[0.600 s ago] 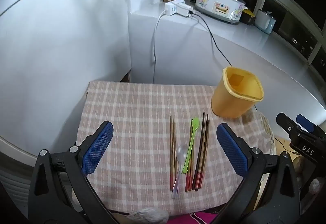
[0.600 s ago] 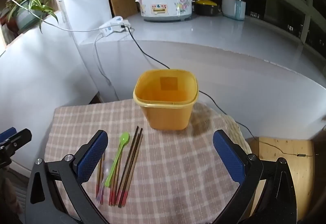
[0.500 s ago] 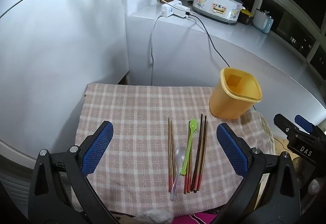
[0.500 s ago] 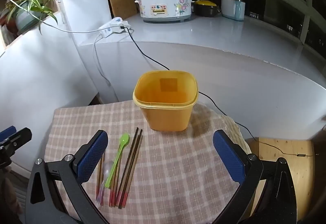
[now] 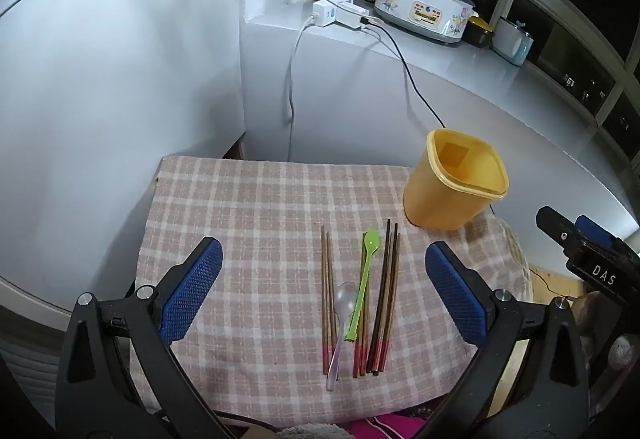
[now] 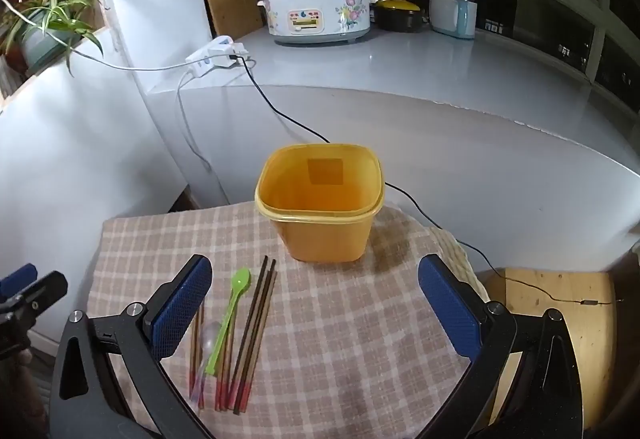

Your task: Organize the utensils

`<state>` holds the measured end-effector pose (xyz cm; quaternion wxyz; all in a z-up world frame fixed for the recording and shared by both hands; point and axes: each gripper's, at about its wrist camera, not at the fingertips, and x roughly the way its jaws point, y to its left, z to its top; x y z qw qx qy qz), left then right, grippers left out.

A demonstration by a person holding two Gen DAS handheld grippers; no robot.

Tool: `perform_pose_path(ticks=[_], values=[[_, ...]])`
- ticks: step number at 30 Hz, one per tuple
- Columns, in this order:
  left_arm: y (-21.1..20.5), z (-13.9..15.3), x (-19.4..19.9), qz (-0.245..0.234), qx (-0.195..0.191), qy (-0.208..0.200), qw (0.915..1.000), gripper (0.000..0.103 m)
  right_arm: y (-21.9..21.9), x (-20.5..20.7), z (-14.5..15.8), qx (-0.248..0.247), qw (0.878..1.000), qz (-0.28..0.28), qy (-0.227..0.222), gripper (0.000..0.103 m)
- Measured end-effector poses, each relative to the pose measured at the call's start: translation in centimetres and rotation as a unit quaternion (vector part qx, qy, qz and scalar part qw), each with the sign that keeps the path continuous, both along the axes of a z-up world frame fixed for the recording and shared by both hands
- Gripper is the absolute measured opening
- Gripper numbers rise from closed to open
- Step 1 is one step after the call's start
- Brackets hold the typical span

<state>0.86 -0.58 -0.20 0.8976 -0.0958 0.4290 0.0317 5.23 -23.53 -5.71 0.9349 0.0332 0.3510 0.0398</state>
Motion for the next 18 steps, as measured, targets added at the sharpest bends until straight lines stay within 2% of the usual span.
perform_pose_path(ticks=[6, 18], values=[[0.95, -0.44, -0.57, 0.012, -0.012, 0.004, 0.9999, 0.103, 0.55, -0.44, -0.48, 0.001, 1.0, 0.013, 0.007, 0.102], [0.56, 0.35, -0.24, 0.008, -0.01, -0.009, 0.9999, 0.103, 0.34, -0.24, 0.19, 0.006, 1.0, 0.011, 0.002, 0.102]])
